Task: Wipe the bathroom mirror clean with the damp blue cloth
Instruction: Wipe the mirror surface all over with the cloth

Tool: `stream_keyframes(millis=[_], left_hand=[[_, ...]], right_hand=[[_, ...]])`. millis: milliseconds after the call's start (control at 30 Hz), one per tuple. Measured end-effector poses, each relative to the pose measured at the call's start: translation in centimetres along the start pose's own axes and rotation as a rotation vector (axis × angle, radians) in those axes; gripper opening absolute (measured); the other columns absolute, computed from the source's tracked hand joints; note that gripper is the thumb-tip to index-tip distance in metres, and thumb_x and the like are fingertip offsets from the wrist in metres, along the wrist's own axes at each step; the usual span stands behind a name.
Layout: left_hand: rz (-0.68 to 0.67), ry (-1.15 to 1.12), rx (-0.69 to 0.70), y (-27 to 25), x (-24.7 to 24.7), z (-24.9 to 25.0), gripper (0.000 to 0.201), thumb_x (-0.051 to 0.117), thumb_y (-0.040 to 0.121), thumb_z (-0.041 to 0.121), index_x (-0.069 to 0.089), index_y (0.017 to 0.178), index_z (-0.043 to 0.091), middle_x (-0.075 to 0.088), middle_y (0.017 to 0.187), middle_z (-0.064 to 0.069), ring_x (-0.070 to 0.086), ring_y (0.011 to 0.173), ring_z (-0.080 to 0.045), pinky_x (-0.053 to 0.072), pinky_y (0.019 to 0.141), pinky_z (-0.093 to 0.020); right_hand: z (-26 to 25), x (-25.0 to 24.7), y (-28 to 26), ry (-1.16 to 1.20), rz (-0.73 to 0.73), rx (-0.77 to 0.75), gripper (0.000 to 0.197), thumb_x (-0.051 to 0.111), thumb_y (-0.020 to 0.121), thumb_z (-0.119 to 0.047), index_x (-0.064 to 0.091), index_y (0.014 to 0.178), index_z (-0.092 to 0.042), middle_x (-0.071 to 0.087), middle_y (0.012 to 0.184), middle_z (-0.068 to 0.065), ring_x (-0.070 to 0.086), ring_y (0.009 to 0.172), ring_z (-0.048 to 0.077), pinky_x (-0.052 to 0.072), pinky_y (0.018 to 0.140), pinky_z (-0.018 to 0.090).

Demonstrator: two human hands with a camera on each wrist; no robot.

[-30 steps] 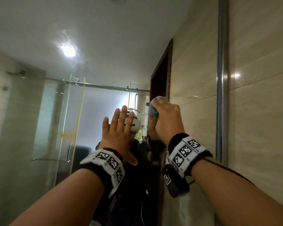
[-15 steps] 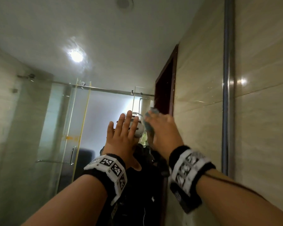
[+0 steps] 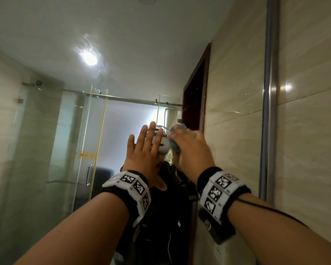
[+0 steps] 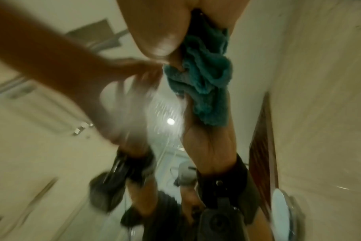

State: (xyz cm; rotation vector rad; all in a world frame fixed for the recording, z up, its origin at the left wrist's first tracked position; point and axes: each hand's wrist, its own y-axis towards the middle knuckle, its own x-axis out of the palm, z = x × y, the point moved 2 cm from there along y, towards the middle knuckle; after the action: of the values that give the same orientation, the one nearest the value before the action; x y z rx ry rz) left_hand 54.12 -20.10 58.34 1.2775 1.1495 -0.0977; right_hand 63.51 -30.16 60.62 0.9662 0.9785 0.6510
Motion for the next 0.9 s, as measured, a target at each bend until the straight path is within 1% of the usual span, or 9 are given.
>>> stream_keyframes(millis=[133,233,333,400,433,467,667,767,900], left_hand=[[0.001,-0.01,0.003,-0.1,-0.1,0.0,0.148,0.064,0.055,0.08,-0.056,0.114,0.016,-0.048,0.14,-0.012,-0.037,0.134,-0.031,-0.007,0.114,-0.053],[-0.005,-0.016,0.003,-0.1,-0.1,0.0,0.149,0.065,0.054,0.079,-0.055,0.117,0.017,-0.048,0.141,-0.011,-0.036,0.135,-0.03,-0.006,0.115,-0.053],[-0.012,-0.011,0.006,0.1,0.1,0.0,0.15,0.067,0.052,0.079,-0.052,0.121,0.017,-0.05,0.138,-0.009,-0.037,0.134,-0.029,-0.008,0.114,-0.053],[-0.01,-0.006,0.007,0.3,0.3,0.0,0.151,0.066,0.051,0.08,-0.052,0.121,0.017,-0.05,0.139,-0.01,-0.038,0.133,-0.029,-0.008,0.114,-0.054],[-0.008,-0.003,0.009,0.3,0.4,-0.1,0.151,0.066,0.051,0.08,-0.053,0.12,0.018,-0.05,0.139,-0.01,-0.038,0.133,-0.029,-0.008,0.114,-0.054],[-0.005,-0.003,0.009,0.3,0.5,-0.1,0.152,0.066,0.05,0.081,-0.054,0.119,0.018,-0.05,0.139,-0.009,-0.039,0.133,-0.029,-0.008,0.114,-0.054],[0.032,-0.002,-0.01,0.3,0.5,-0.1,0.151,0.063,0.051,0.083,-0.056,0.117,0.017,-0.05,0.138,-0.009,-0.036,0.135,-0.028,-0.007,0.114,-0.053],[0.035,0.004,-0.011,0.2,0.4,0.1,0.151,0.062,0.051,0.083,-0.057,0.116,0.015,-0.05,0.138,-0.011,-0.035,0.135,-0.03,-0.005,0.115,-0.054],[0.024,-0.001,-0.018,0.2,0.4,0.0,0.155,0.066,0.047,0.082,-0.058,0.114,0.017,-0.053,0.135,-0.009,-0.034,0.136,-0.029,-0.008,0.114,-0.053]], right_hand=[[0.1,1.9,-5.4,0.073,-0.121,-0.114,0.067,0.072,0.069,0.0,0.052,0.128,-0.028,0.043,0.142,-0.011,0.047,0.115,0.032,0.048,0.093,0.041],[1.6,0.9,-5.0,0.04,-0.139,-0.211,0.068,0.071,0.069,0.001,0.054,0.126,-0.032,0.045,0.14,-0.014,0.049,0.108,0.027,0.048,0.089,0.036],[4.7,-2.5,-1.1,0.186,0.083,0.099,0.045,0.053,0.085,-0.005,0.056,0.12,-0.033,0.054,0.131,0.0,0.056,0.103,0.017,0.045,0.096,0.029],[7.1,-4.3,0.8,0.296,0.219,0.271,0.042,0.045,0.088,0.004,0.059,0.12,-0.018,0.057,0.122,0.017,0.058,0.097,0.018,0.037,0.075,0.037],[7.7,-4.5,1.1,0.221,0.229,0.331,0.047,0.044,0.085,0.009,0.057,0.124,-0.014,0.055,0.127,0.016,0.056,0.106,0.019,0.016,0.097,0.009],[7.9,-4.3,1.2,0.133,0.217,0.373,0.053,0.044,0.083,0.011,0.054,0.127,-0.017,0.052,0.131,0.01,0.053,0.113,0.02,0.031,0.105,0.017],[-0.3,2.1,-5.1,0.048,0.012,-0.047,0.068,0.066,0.068,0.006,0.051,0.126,-0.025,0.047,0.138,-0.006,0.047,0.12,0.026,0.038,0.103,0.039],[-1.2,2.7,-6.7,0.092,-0.086,-0.182,0.07,0.07,0.068,0.004,0.051,0.127,-0.028,0.044,0.141,-0.01,0.048,0.11,0.031,0.05,0.088,0.042],[3.1,-0.8,-2.3,0.026,0.041,0.047,0.06,0.061,0.077,0.0,0.049,0.129,-0.029,0.044,0.14,-0.009,0.046,0.119,0.023,0.037,0.099,0.034]])
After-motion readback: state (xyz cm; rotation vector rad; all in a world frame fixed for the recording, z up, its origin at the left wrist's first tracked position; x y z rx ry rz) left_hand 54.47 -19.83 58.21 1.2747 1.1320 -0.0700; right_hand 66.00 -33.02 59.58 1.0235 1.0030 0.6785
